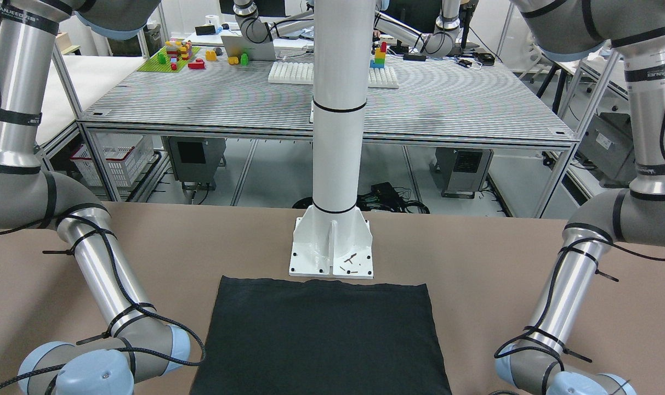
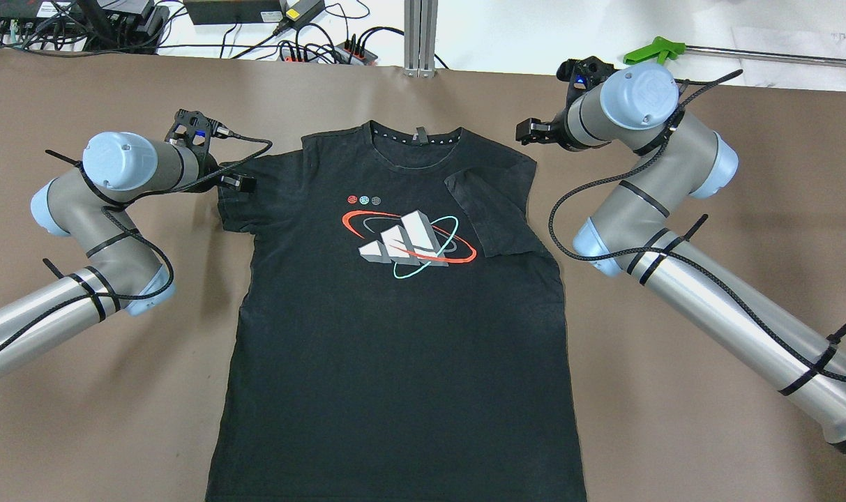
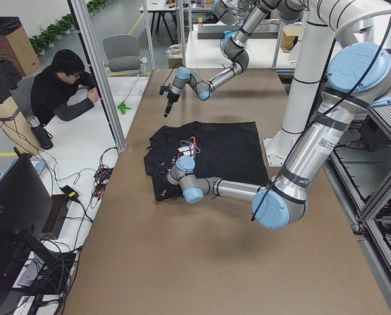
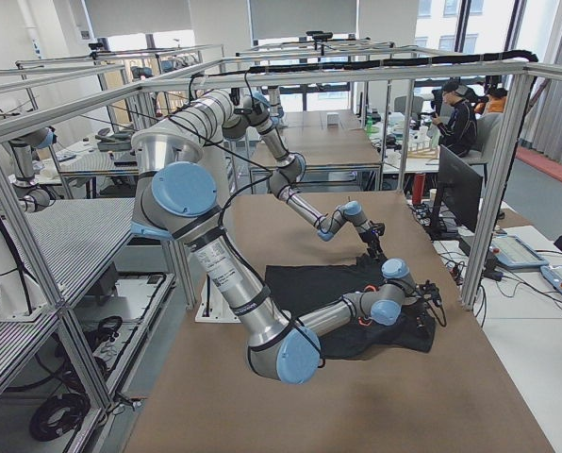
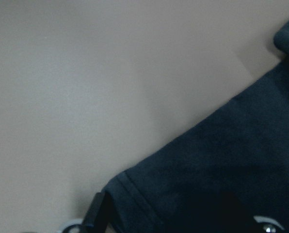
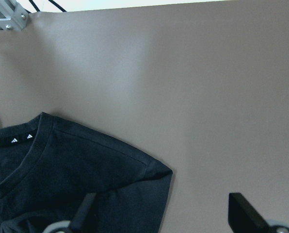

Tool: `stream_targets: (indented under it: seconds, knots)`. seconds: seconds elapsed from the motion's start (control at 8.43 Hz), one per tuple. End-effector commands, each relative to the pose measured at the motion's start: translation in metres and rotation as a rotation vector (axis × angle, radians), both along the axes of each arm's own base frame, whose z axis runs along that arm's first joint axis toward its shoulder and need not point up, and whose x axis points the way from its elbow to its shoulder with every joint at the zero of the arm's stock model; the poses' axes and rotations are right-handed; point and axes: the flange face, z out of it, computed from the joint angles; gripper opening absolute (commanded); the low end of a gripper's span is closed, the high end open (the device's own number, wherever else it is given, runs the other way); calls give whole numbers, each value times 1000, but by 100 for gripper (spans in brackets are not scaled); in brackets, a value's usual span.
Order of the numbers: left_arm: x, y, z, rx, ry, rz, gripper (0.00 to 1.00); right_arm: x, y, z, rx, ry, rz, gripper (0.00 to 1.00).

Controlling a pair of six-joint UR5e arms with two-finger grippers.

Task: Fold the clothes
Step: 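Release the sleeve and raise the right gripper while the left gripper approaches, then grasp the sleeve nearest the left gripper and fold it inward over the shirt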

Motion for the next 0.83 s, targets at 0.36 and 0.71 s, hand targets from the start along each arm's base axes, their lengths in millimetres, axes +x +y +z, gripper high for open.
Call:
stream_targets:
  seconds: [0.36, 0.71]
  knots:
    - [8, -9, -35, 19, 31, -2, 0, 2, 2, 9, -4, 7, 2, 94]
    - [3, -24, -83, -8, 25, -21, 0, 2, 4, 13, 4, 4, 1, 94]
